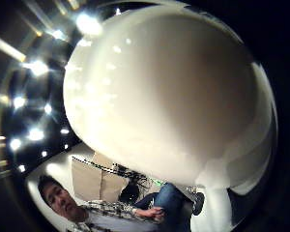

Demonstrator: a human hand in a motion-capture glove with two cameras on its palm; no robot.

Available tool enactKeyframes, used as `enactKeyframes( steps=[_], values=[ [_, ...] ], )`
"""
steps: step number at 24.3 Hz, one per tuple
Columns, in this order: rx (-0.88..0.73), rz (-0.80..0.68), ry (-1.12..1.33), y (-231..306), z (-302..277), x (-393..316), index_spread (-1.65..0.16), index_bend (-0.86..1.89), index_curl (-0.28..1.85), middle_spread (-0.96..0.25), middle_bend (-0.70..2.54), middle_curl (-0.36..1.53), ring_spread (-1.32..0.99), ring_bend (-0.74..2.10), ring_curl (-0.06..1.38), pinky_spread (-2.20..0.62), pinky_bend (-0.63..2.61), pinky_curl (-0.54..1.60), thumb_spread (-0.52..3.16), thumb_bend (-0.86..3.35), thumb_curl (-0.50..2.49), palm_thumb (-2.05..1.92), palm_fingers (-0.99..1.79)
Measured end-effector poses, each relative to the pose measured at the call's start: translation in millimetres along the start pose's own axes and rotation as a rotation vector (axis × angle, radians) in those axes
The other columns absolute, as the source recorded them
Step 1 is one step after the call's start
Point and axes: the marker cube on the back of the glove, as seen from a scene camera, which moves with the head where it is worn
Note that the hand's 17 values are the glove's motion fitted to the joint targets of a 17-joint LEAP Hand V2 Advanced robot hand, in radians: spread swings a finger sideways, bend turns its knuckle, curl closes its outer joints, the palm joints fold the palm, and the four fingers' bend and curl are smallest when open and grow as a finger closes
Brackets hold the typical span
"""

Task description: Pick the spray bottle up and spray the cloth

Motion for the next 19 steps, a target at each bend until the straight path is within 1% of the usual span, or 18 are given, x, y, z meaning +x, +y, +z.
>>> enactKeyframes(
  steps=[9,19],
  values=[
    [-0.149,-0.042,0.193,-10,47,-11,-0.29,0.19,0.52,-0.17,0.46,0.50,-0.21,0.51,0.45,-0.15,0.47,0.35,0.15,-0.03,0.76,1.04,1.26],
    [-0.266,-0.079,0.392,-12,91,-18,-0.29,0.18,0.53,-0.18,0.46,0.50,-0.21,0.51,0.45,-0.15,0.47,0.36,0.15,-0.03,0.77,1.04,1.26]
  ],
)
